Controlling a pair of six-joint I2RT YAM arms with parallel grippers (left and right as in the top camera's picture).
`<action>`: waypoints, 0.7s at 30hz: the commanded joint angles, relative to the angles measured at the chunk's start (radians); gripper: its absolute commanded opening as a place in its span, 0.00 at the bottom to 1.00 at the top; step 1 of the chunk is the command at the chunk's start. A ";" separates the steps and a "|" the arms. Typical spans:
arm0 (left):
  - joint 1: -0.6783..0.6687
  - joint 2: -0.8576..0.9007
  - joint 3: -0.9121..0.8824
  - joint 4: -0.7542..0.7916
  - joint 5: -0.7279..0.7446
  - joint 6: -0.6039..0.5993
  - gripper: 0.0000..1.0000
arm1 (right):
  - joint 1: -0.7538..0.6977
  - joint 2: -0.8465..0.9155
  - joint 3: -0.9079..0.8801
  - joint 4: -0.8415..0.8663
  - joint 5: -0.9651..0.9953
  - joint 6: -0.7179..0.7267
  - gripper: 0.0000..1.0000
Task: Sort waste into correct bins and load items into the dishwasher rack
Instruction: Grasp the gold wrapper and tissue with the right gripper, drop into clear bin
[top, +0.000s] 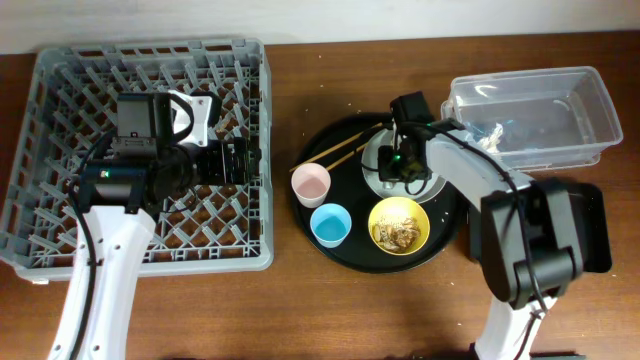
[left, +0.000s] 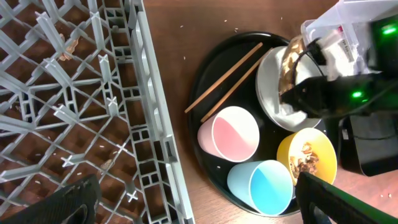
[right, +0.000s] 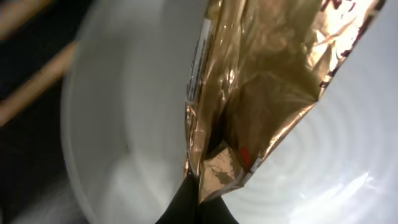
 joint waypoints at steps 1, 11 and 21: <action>0.003 0.003 0.023 -0.001 0.014 0.015 0.99 | -0.082 -0.204 0.056 0.007 0.006 0.006 0.04; 0.003 0.003 0.023 -0.001 0.014 0.015 0.99 | -0.408 -0.146 0.062 0.172 0.006 0.117 0.72; 0.003 0.003 0.023 -0.001 0.014 0.015 0.99 | -0.259 -0.562 0.072 -0.317 -0.257 -0.016 0.63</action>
